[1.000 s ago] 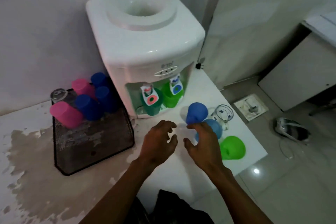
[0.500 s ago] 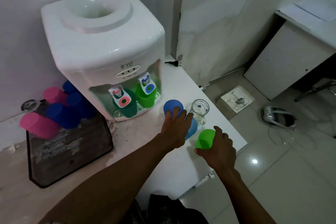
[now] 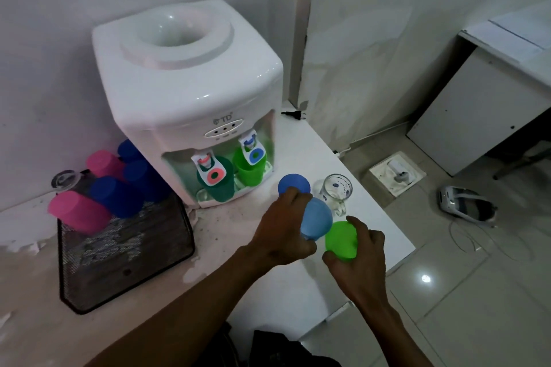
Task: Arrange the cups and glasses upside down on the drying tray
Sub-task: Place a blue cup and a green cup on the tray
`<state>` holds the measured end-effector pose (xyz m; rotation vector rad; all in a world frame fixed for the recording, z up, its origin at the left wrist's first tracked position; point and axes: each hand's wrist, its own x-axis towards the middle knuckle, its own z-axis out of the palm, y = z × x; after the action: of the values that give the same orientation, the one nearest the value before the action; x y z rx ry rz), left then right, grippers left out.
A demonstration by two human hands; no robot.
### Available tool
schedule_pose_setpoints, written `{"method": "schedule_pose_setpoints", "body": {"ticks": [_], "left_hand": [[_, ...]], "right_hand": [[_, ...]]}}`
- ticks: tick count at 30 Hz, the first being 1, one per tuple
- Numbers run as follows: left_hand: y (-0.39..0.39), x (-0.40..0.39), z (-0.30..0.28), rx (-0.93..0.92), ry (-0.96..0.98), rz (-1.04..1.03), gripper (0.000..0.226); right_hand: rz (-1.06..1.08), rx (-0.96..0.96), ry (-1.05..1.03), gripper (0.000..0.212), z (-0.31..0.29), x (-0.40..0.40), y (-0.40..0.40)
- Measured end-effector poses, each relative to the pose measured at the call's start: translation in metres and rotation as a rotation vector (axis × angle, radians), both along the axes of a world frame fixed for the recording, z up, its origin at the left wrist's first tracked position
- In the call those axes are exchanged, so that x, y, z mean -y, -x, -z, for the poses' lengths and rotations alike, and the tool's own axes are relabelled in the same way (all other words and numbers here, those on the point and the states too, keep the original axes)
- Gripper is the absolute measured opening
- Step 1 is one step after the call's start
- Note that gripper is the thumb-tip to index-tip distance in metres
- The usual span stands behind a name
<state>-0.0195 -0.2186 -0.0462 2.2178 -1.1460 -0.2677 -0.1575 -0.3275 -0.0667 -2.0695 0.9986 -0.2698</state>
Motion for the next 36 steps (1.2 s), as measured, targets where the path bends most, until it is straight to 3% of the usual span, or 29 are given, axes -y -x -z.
{"method": "schedule_pose_setpoints", "body": {"ticks": [5, 10, 15, 17, 19, 21, 24, 26, 30, 33, 36], "left_hand": [[-0.009, -0.053, -0.029, -0.263, 0.2, -0.291, 0.085], [-0.027, -0.117, -0.03, -0.569, 0.408, -0.621, 0.078], [-0.043, -0.189, -0.018, -0.904, 0.661, -1.084, 0.035], [-0.049, -0.217, -0.011, -1.056, 0.708, -1.263, 0.04], [-0.056, -0.246, -0.004, -1.272, 0.837, -1.324, 0.061], [-0.063, -0.271, -0.003, -1.408, 0.955, -1.311, 0.055], [-0.077, -0.294, -0.002, -1.53, 1.124, -1.319, 0.035], [-0.087, -0.306, -0.002, -1.564, 1.162, -1.338, 0.036], [-0.107, -0.327, 0.016, -1.714, 0.998, -1.431, 0.03], [-0.12, -0.337, 0.019, -1.679, 0.898, -1.353, 0.03], [-0.13, -0.345, 0.019, -1.503, 0.558, -1.29, 0.048]], "right_hand": [[-0.113, 0.122, -0.078, 0.09, -0.018, -0.035, -0.016], [-0.208, 0.194, -0.17, 0.087, -0.027, -0.071, -0.041], [-0.352, 0.201, -0.243, 0.065, -0.032, -0.118, -0.077], [-0.407, 0.188, -0.292, 0.057, -0.03, -0.135, -0.09], [-0.468, 0.167, -0.343, 0.057, -0.025, -0.154, -0.103], [-0.497, 0.141, -0.408, 0.06, -0.023, -0.171, -0.116], [-0.526, 0.094, -0.457, 0.045, -0.022, -0.195, -0.136], [-0.513, 0.054, -0.452, 0.042, -0.022, -0.207, -0.148], [-0.5, -0.092, -0.431, 0.055, -0.019, -0.223, -0.173], [-0.514, -0.148, -0.404, 0.064, -0.018, -0.229, -0.191], [-0.525, -0.202, -0.36, 0.067, -0.017, -0.232, -0.209]]}}
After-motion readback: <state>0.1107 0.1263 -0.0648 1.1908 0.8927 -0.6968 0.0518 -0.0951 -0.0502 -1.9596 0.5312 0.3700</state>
